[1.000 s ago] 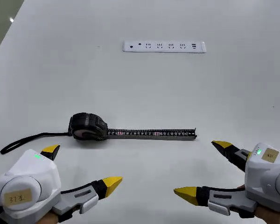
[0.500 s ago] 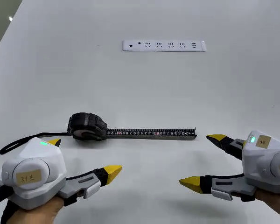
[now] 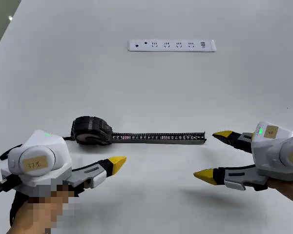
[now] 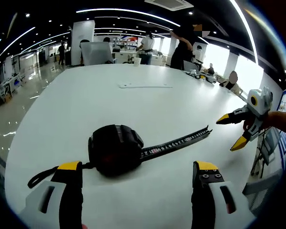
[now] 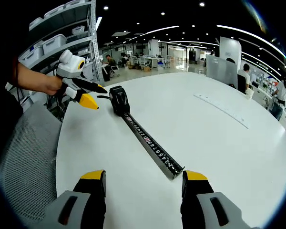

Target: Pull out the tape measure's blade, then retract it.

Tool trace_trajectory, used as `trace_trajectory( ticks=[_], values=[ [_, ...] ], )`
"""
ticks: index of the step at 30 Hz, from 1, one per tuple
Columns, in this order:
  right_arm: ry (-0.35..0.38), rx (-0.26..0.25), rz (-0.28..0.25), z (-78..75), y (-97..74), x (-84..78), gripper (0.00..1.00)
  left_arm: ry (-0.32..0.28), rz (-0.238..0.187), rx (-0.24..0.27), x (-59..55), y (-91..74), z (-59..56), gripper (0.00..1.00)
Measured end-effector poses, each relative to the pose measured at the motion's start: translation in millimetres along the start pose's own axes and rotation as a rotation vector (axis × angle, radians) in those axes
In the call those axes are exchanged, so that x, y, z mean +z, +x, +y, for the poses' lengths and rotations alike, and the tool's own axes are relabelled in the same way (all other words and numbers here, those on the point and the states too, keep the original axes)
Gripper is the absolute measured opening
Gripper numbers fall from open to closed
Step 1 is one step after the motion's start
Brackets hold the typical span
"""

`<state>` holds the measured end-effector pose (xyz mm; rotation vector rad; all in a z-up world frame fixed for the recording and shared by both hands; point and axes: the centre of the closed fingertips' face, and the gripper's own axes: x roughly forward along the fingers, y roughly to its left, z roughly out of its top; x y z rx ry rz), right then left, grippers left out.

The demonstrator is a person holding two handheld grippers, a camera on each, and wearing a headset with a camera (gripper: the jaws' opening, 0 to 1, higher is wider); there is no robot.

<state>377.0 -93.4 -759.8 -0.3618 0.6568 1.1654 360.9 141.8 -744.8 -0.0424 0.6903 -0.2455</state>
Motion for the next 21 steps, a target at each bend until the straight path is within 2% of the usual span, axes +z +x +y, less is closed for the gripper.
trace_trajectory(
  ticks=[11,21],
  values=[
    [-0.056,0.017,0.025,-19.5,5.9,-0.4,0.52,-0.023,-0.003,0.036,8.9,10.0,9.1,0.87],
    [-0.125,0.040,0.062,-32.0,13.1,-2.0,0.38,-0.071,-0.006,0.062,13.8,15.0,20.8,0.80]
  ],
)
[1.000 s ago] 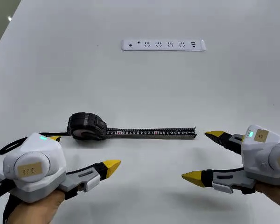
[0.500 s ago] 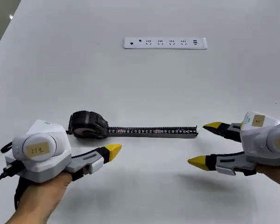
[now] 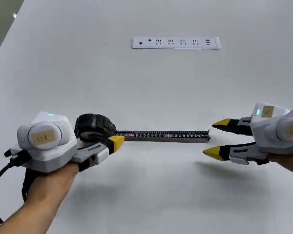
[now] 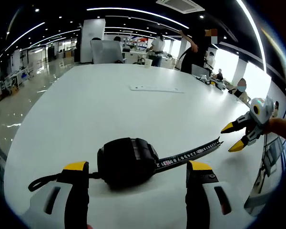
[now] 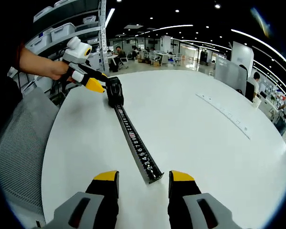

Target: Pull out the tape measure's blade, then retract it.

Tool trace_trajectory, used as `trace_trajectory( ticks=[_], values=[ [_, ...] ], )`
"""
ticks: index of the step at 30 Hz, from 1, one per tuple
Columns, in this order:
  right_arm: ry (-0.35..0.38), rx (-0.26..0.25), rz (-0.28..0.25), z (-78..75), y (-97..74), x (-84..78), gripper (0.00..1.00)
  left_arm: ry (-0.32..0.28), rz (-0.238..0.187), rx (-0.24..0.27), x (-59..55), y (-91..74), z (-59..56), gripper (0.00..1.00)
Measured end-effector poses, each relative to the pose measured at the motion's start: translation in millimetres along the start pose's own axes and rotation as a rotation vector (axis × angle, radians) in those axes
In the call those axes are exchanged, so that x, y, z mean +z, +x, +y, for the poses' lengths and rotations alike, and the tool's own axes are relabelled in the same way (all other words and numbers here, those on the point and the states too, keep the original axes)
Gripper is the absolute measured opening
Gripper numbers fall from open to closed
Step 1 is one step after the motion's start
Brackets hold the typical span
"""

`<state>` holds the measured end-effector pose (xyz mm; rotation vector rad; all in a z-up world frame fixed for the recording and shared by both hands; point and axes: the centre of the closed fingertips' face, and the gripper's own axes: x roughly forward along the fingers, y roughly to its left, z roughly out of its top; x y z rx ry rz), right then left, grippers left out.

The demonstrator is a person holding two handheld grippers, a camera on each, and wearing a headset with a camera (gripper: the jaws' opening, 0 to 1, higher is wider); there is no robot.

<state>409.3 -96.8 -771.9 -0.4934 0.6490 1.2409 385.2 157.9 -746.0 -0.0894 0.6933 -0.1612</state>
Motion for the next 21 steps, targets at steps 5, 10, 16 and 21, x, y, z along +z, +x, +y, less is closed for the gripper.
trace_trajectory(
  ticks=[5,10,16,21],
  values=[
    [-0.031,0.023,0.023,-6.9,6.2,-4.1,0.33,-0.017,0.005,0.005,1.5,2.4,2.6,0.77],
    [-0.067,0.053,0.049,-9.7,10.4,-5.9,0.27,-0.029,0.012,0.014,3.3,5.7,5.5,0.74],
    [-0.125,0.088,0.087,-12.5,14.3,-8.7,0.22,-0.045,0.024,0.027,5.2,10.6,8.5,0.70],
    [-0.164,0.119,0.114,-13.6,16.7,-11.5,0.18,-0.051,0.041,0.038,4.2,15.7,8.1,0.68]
  ],
)
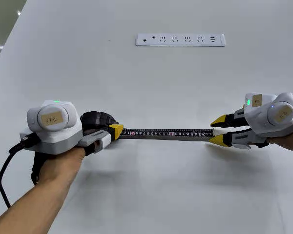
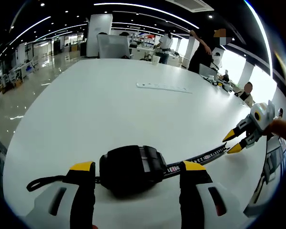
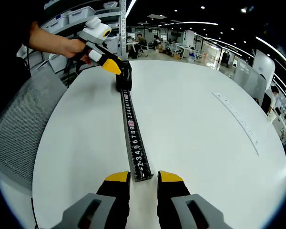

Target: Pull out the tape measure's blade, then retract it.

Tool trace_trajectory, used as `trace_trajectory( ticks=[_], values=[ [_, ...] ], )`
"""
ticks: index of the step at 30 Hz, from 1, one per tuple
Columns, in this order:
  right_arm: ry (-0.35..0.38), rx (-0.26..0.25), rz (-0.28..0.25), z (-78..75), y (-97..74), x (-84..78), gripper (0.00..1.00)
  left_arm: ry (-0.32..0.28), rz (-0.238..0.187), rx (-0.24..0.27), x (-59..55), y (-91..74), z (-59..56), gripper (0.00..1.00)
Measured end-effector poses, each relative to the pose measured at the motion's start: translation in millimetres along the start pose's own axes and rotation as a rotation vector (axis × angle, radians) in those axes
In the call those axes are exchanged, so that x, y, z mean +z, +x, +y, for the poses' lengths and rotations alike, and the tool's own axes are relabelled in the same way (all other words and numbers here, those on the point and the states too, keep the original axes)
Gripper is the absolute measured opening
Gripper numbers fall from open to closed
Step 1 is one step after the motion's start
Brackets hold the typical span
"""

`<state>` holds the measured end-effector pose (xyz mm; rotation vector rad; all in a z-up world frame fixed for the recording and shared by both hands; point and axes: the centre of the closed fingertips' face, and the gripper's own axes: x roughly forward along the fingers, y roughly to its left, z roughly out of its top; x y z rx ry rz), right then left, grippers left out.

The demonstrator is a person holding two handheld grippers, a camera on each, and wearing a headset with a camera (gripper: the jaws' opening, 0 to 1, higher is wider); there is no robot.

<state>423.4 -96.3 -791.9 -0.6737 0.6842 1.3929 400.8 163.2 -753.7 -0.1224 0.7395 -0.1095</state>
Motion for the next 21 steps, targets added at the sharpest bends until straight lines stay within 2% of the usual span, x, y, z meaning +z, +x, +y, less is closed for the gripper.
trace_trajectory(
  ticks=[5,11,21],
  values=[
    [-0.029,0.022,0.019,-0.4,2.1,-2.5,0.15,-0.006,0.020,0.009,-2.3,4.7,-1.1,0.65],
    [-0.046,0.051,0.025,2.1,5.2,-3.1,0.12,-0.013,0.026,0.020,-3.7,7.8,0.6,0.65],
    [-0.050,0.065,0.032,2.1,9.9,-4.1,0.12,-0.020,0.039,0.043,-6.3,12.9,3.9,0.64]
  ],
)
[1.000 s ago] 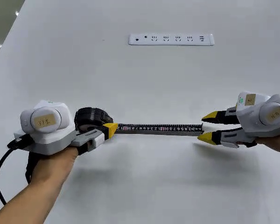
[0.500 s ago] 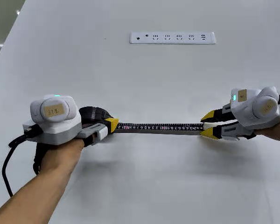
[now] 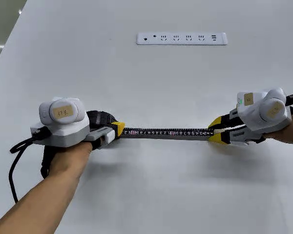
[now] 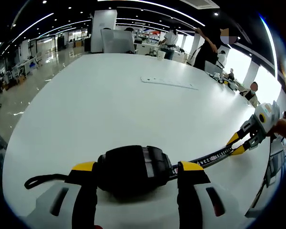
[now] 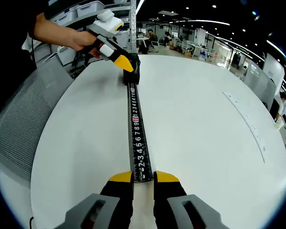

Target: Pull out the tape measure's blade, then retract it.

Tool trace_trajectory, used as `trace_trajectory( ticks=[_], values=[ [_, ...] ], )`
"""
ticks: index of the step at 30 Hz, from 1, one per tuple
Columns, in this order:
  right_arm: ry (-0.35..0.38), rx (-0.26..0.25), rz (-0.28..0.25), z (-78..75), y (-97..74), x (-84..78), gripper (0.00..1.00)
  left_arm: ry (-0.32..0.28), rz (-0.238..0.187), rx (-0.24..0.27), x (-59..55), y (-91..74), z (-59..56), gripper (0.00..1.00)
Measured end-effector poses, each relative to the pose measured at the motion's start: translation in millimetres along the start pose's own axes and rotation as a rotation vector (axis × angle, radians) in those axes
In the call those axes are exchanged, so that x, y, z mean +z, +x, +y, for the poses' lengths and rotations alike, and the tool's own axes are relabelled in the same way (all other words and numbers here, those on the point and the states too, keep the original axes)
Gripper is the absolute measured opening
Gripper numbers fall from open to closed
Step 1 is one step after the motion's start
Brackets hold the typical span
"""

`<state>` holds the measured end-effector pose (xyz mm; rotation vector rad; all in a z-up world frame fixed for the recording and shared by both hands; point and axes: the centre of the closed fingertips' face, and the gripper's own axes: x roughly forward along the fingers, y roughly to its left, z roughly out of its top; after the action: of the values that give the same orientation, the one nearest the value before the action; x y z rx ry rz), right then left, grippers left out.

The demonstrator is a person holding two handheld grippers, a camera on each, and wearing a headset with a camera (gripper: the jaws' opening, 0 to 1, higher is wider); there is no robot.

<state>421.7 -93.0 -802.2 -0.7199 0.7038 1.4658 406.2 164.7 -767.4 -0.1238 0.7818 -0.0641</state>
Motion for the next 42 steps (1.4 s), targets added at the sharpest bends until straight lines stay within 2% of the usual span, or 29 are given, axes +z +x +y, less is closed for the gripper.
trace_trajectory(
  ticks=[15,23,26,30,37,42],
  values=[
    [-0.001,0.001,0.002,0.7,0.5,-0.5,0.10,-0.006,0.019,0.039,-5.4,6.4,4.3,0.62],
    [-0.005,-0.001,0.000,0.6,1.2,0.0,0.10,-0.010,0.016,0.061,-6.0,8.5,5.4,0.64],
    [-0.012,-0.002,0.004,0.6,1.4,0.4,0.10,-0.018,0.016,0.063,-5.6,8.5,5.6,0.64],
    [-0.015,-0.002,0.005,0.4,1.5,0.6,0.10,-0.063,0.011,0.067,-3.2,8.7,6.7,0.64],
    [-0.021,0.000,0.008,1.4,1.0,0.8,0.10,-0.060,0.015,0.075,-3.8,8.2,6.6,0.63],
    [-0.032,0.001,0.011,1.1,0.3,-0.3,0.10,-0.047,0.038,0.078,-5.2,8.4,6.3,0.62]
  ],
)
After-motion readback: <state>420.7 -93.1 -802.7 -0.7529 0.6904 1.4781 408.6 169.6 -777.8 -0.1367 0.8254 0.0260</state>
